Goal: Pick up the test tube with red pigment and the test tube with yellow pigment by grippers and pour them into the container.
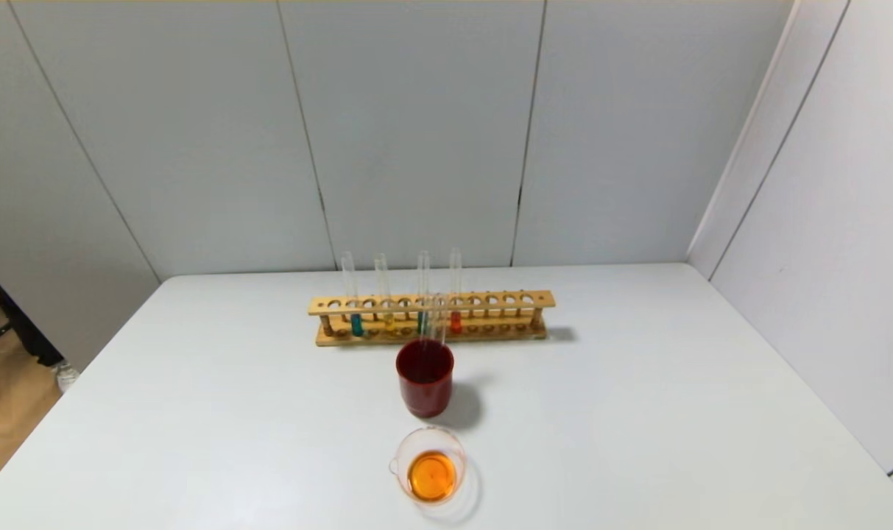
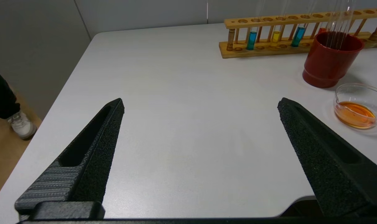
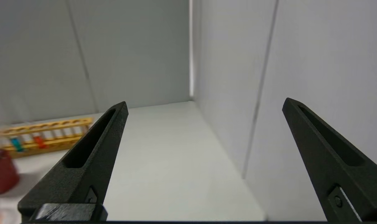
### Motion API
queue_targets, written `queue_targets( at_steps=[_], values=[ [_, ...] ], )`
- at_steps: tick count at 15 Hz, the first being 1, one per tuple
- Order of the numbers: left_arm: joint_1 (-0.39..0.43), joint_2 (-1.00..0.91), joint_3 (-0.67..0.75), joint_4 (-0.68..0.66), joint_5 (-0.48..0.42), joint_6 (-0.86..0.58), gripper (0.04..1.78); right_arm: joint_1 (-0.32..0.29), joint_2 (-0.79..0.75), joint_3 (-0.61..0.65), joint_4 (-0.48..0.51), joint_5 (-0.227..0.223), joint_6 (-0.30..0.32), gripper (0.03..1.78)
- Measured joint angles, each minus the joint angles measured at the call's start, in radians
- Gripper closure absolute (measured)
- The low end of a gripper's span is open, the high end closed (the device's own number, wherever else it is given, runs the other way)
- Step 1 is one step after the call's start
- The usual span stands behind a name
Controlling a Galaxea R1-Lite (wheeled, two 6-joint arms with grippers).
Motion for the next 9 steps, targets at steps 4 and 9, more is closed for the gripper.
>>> queue_targets(
  at_steps=[4,9],
  values=[
    [0.000,0.000,0.000,0.000,0.000,0.000,0.07,0.000,-0.014,0.252,-0.163,0.103,0.080,0.07],
    [0.000,0.000,0.000,0.000,0.000,0.000,0.07,0.001,-0.016,0.295,-0.383,0.302,0.110,0.07]
  ],
)
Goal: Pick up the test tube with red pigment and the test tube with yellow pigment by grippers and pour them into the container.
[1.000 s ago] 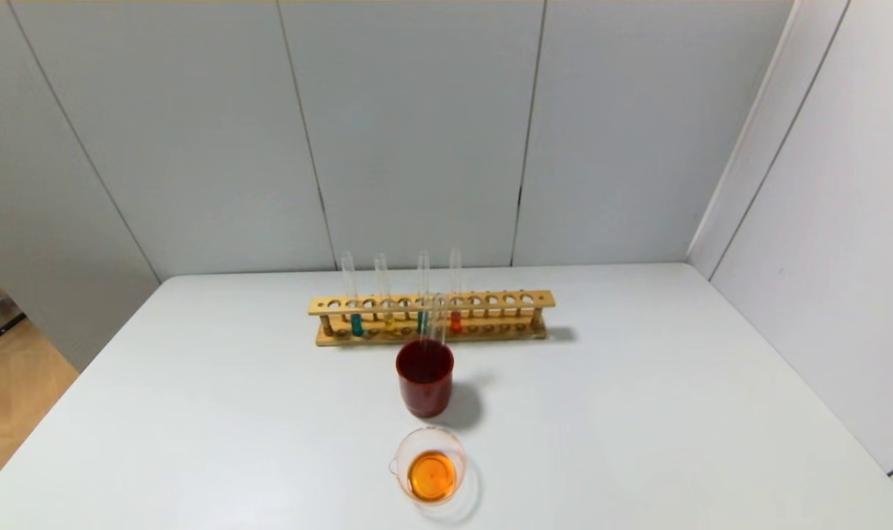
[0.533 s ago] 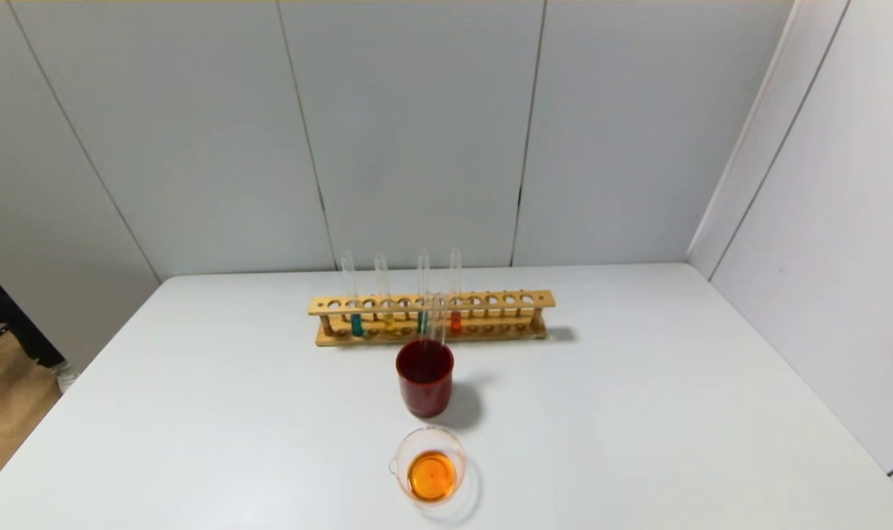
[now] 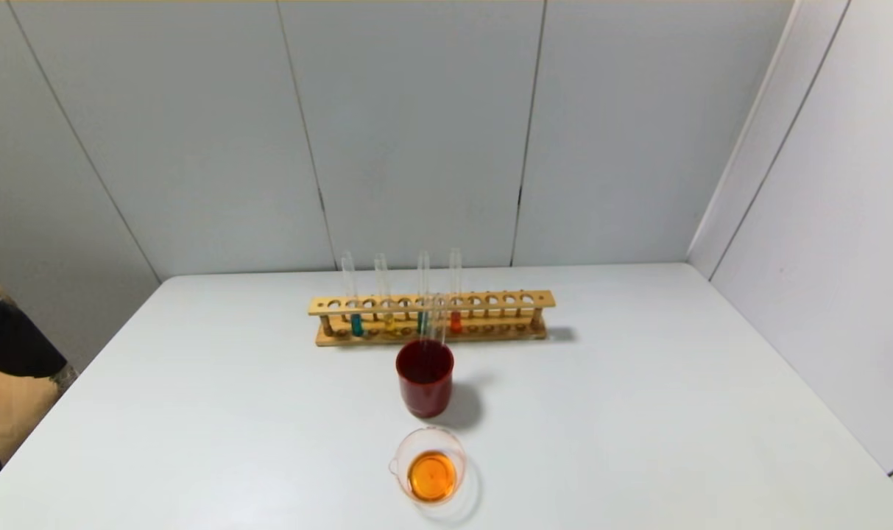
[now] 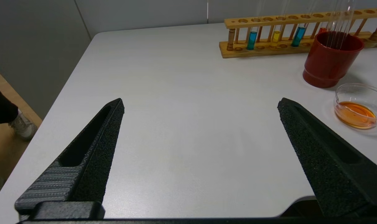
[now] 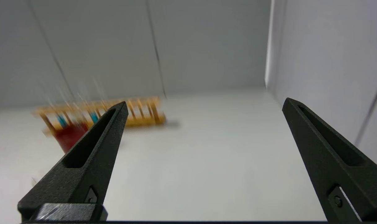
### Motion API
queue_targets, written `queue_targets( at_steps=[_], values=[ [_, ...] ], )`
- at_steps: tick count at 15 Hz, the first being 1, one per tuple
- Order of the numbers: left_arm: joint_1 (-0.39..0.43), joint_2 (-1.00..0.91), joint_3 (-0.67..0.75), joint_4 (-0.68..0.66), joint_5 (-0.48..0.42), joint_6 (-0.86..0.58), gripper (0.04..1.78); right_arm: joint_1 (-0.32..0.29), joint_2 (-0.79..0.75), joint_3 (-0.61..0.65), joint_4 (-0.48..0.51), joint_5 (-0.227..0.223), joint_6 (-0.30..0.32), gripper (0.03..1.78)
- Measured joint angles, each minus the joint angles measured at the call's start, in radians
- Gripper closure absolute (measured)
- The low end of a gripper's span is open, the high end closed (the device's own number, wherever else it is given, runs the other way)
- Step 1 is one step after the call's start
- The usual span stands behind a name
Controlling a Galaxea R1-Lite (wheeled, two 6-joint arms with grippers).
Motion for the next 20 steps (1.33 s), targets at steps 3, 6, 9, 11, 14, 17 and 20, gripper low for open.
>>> queue_targets(
  at_steps=[3,6,9,11,14,17,20],
  values=[
    [0.000,0.000,0.000,0.000,0.000,0.000,0.07,0.000,0.000,-0.084,-0.083,0.116,0.008,0.07],
    [0.000,0.000,0.000,0.000,0.000,0.000,0.07,0.001,0.000,-0.058,-0.087,0.139,0.009,0.07],
    [0.000,0.000,0.000,0.000,0.000,0.000,0.07,0.001,0.000,-0.029,-0.102,0.137,-0.001,0.07],
    [0.000,0.000,0.000,0.000,0.000,0.000,0.07,0.001,0.000,0.051,-0.129,0.136,-0.046,0.07],
    [0.000,0.000,0.000,0.000,0.000,0.000,0.07,0.000,0.000,0.234,-0.228,0.134,-0.106,0.07],
    [0.000,0.000,0.000,0.000,0.000,0.000,0.07,0.000,0.000,0.302,-0.245,0.076,-0.138,0.07],
    [0.000,0.000,0.000,0.000,0.000,0.000,0.07,0.000,0.000,0.311,-0.089,-0.029,-0.200,0.07]
  ],
)
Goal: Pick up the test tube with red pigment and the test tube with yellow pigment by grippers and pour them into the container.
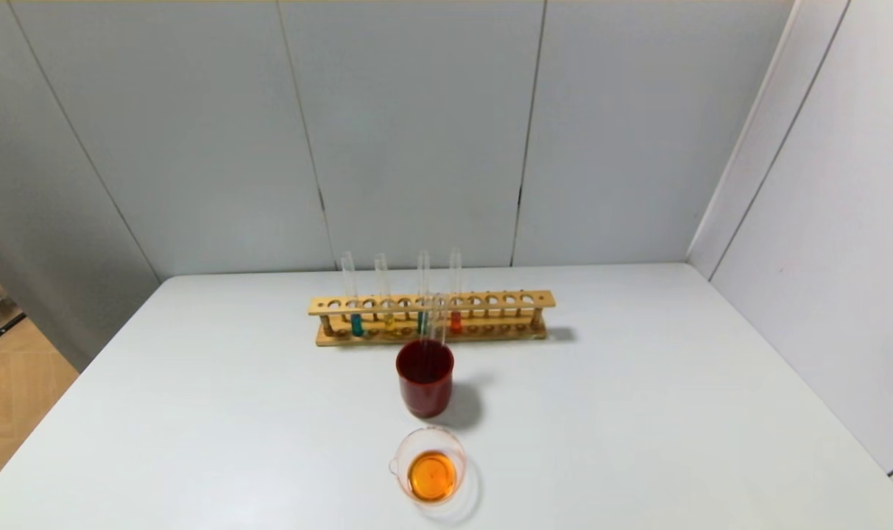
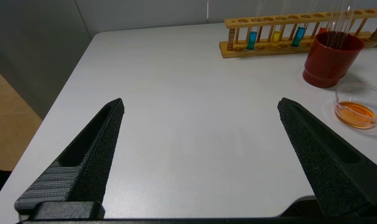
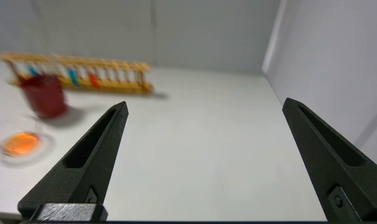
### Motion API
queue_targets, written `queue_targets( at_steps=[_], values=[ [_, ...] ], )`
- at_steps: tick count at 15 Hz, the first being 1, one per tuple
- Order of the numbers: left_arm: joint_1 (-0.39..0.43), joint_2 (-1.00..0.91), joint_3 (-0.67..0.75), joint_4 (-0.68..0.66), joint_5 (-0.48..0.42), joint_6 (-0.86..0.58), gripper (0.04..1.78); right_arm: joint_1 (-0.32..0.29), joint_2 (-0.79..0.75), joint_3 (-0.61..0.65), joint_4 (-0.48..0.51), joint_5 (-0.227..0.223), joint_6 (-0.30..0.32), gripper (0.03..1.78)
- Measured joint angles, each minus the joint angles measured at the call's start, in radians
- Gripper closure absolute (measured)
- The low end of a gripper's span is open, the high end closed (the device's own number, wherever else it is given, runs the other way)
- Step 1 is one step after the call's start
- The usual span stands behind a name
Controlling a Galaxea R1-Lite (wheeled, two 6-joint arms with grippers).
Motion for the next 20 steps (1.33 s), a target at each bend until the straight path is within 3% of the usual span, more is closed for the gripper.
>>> queue_targets(
  at_steps=[1,2,9,20],
  values=[
    [0.000,0.000,0.000,0.000,0.000,0.000,0.07,0.000,0.000,0.001,0.043,-0.036,-0.019,0.07],
    [0.000,0.000,0.000,0.000,0.000,0.000,0.07,0.000,0.000,0.001,0.065,-0.045,-0.018,0.07],
    [0.000,0.000,0.000,0.000,0.000,0.000,0.07,-0.001,0.000,0.001,0.087,-0.049,0.060,0.07],
    [0.000,0.000,0.000,0.000,0.000,0.000,0.07,-0.001,0.000,0.001,0.085,-0.054,0.063,0.07]
  ],
)
